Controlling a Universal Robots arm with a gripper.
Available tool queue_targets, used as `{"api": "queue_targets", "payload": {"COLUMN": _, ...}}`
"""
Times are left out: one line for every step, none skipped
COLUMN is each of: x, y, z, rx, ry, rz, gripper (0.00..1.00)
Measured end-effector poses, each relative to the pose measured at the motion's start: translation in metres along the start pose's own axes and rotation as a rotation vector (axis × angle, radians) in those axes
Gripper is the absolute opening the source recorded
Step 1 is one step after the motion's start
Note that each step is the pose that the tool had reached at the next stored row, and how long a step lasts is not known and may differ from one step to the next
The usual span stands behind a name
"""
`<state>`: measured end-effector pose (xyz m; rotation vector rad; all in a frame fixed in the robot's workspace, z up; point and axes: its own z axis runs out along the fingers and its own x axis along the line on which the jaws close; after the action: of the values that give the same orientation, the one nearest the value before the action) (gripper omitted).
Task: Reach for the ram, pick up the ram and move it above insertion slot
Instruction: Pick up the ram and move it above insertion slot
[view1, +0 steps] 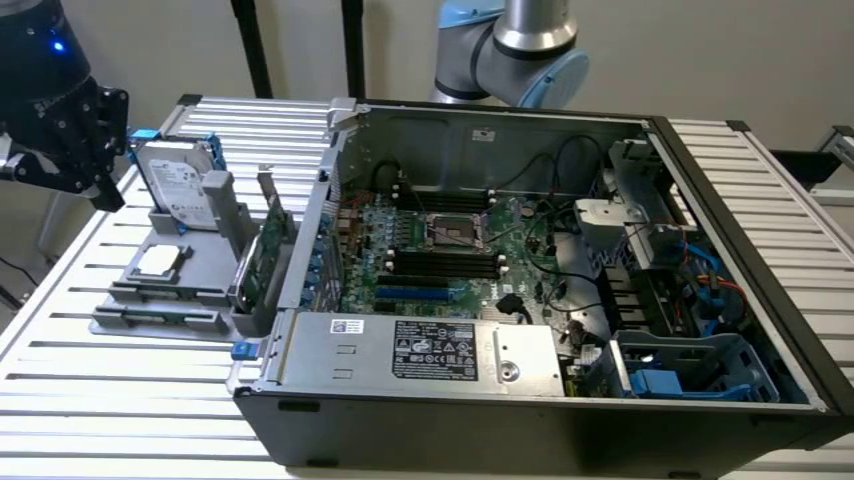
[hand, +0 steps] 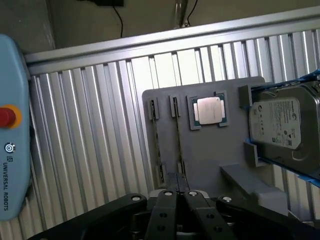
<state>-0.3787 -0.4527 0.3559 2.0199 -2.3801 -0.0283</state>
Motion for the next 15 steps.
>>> {"api": "queue_targets", "payload": {"x": 0.0, "y": 0.0, "z": 0.0, "rx": 0.0, "ry": 0.0001, "rz": -0.003, "gripper": 0.11}}
{"api": "queue_targets", "payload": {"x": 0.0, "y": 0.0, "z": 0.0, "rx": 0.0, "ry": 0.0001, "rz": -0.004, "gripper": 0.11}}
{"api": "queue_targets", "payload": {"x": 0.0, "y": 0.0, "z": 0.0, "rx": 0.0, "ry": 0.0001, "rz": -0.004, "gripper": 0.11}}
{"api": "queue_targets", "payload": {"x": 0.0, "y": 0.0, "z": 0.0, "rx": 0.0, "ry": 0.0001, "rz": -0.005, "gripper": 0.11}}
{"api": "queue_targets", "payload": {"x": 0.0, "y": 0.0, "z": 0.0, "rx": 0.0, "ry": 0.0001, "rz": -0.005, "gripper": 0.18}}
{"api": "queue_targets", "payload": {"x": 0.0, "y": 0.0, "z": -0.0001, "rx": -0.0002, "ry": 0.0003, "rz": -0.005, "gripper": 0.18}}
{"api": "queue_targets", "payload": {"x": 0.0, "y": 0.0, "z": -0.0001, "rx": -0.0001, "ry": 0.0003, "rz": -0.005, "gripper": 0.24}}
{"api": "queue_targets", "payload": {"x": 0.0, "y": 0.0, "z": -0.0001, "rx": -0.0002, "ry": 0.0003, "rz": -0.005, "gripper": 0.24}}
{"api": "queue_targets", "payload": {"x": 0.0, "y": 0.0, "z": -0.0001, "rx": -0.0002, "ry": 0.0003, "rz": -0.006, "gripper": 0.3}}
{"api": "queue_targets", "payload": {"x": 0.0, "y": 0.0, "z": 0.0, "rx": -0.0002, "ry": 0.0004, "rz": -0.006, "gripper": 0.3}}
{"api": "queue_targets", "payload": {"x": 0.0, "y": 0.0, "z": 0.0, "rx": -0.0001, "ry": 0.0004, "rz": -0.007, "gripper": 0.36}}
{"api": "queue_targets", "payload": {"x": 0.0, "y": 0.0, "z": 0.0001, "rx": -0.0001, "ry": 0.0003, "rz": -0.008, "gripper": 0.36}}
{"api": "queue_targets", "payload": {"x": 0.0, "y": 0.0, "z": 0.0002, "rx": 0.0, "ry": 0.0003, "rz": -0.009, "gripper": 0.36}}
{"api": "queue_targets", "payload": {"x": 0.0, "y": 0.0, "z": 0.0002, "rx": 0.0, "ry": 0.0004, "rz": -0.012, "gripper": 0.36}}
{"api": "queue_targets", "payload": {"x": 0.0, "y": 0.0, "z": 0.0003, "rx": 0.0, "ry": 0.0004, "rz": -0.016, "gripper": 0.36}}
